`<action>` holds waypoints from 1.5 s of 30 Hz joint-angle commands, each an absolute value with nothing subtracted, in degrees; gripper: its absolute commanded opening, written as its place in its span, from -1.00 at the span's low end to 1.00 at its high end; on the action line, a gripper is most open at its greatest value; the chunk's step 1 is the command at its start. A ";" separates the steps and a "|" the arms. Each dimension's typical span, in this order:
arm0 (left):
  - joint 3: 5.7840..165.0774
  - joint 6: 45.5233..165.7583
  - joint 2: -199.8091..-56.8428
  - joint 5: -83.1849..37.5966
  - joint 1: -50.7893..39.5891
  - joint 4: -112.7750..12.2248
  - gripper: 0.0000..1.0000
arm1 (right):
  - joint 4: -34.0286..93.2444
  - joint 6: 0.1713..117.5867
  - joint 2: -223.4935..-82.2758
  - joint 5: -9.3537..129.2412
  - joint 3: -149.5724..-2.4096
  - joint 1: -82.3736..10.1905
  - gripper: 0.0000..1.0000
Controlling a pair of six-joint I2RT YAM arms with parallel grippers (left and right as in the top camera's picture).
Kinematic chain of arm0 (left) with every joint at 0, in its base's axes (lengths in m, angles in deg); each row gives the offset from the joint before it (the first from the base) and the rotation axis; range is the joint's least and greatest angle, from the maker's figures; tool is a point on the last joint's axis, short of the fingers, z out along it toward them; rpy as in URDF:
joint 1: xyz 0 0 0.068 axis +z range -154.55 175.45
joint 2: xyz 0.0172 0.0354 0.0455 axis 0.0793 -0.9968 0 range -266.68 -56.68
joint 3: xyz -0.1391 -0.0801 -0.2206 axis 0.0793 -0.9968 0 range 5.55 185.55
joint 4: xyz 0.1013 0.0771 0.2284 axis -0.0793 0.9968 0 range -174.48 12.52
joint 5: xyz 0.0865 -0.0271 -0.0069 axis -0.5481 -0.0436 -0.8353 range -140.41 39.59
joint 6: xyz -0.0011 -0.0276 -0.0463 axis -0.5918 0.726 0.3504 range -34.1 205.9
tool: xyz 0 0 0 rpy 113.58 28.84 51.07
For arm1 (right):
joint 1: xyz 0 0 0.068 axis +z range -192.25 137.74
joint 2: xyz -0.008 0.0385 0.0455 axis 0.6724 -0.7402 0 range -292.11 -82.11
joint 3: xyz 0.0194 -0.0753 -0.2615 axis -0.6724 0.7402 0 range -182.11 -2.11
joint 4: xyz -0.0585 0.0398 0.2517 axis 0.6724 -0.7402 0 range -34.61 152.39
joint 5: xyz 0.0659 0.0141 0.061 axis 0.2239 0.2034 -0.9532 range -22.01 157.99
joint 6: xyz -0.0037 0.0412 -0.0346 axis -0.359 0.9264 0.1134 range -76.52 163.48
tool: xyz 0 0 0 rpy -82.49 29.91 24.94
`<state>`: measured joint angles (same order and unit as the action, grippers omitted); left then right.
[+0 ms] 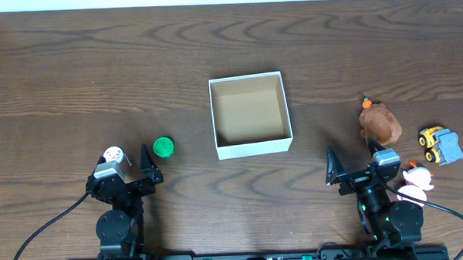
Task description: Pack container
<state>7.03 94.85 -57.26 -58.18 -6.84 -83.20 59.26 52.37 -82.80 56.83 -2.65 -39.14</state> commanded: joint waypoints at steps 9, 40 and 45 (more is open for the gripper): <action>5.78 94.09 -57.02 -59.86 -6.55 -81.37 0.96 | 61.36 51.99 -82.49 58.56 -2.43 -39.40 0.98; 49.39 98.44 -90.66 -59.86 -6.55 -46.59 0.96 | 24.59 46.25 -127.85 64.39 -48.99 -56.06 0.99; 55.05 98.50 -99.14 -59.75 -6.55 -40.04 0.96 | 8.53 36.45 -146.91 66.14 -65.93 -62.68 0.98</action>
